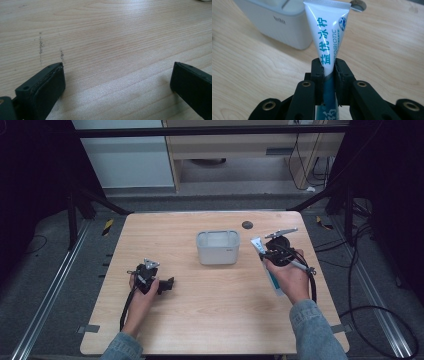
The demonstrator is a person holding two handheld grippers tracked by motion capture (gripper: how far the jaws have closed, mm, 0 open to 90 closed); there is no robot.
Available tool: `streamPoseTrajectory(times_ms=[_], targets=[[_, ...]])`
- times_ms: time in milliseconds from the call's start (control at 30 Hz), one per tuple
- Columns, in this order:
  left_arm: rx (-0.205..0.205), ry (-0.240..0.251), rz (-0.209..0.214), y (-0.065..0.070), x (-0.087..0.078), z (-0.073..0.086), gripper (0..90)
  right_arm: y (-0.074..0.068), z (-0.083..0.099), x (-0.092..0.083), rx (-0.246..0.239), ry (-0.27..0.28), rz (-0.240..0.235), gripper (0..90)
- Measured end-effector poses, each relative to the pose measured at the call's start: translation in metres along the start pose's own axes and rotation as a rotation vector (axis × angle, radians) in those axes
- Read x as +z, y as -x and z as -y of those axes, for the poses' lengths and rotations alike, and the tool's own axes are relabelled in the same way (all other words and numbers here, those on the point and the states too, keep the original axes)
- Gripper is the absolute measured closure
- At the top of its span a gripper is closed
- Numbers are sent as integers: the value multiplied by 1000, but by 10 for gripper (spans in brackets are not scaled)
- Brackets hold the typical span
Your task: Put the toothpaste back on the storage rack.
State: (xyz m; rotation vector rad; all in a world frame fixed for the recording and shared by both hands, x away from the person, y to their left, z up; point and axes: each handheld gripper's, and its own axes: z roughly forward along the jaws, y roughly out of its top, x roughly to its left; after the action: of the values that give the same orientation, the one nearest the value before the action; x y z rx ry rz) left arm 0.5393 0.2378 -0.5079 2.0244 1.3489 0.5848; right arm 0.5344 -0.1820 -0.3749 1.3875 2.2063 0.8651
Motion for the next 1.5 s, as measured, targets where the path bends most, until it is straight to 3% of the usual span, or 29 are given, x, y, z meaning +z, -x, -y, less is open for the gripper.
streamPoseTrajectory(times_ms=[400, 567, 800, 1133, 1500], targets=[[1, 0, 1, 0, 0, 0, 0, -9, -22, -7, 14, 92, -28, 791], [2, 0, 1, 0, 0, 0, 0, -16, -34, -16, 34, 156, -72, 790], [1, 2, 0, 0, 0, 0, 0, -29, -56, -25, -1, 239, -64, 790], [2, 3, 1, 0, 0, 0, 0, -41, -86, -34, 6, 344, -59, 790], [1, 3, 1, 0, 0, 0, 0, -37, -106, -18, 40, 368, -53, 791]])
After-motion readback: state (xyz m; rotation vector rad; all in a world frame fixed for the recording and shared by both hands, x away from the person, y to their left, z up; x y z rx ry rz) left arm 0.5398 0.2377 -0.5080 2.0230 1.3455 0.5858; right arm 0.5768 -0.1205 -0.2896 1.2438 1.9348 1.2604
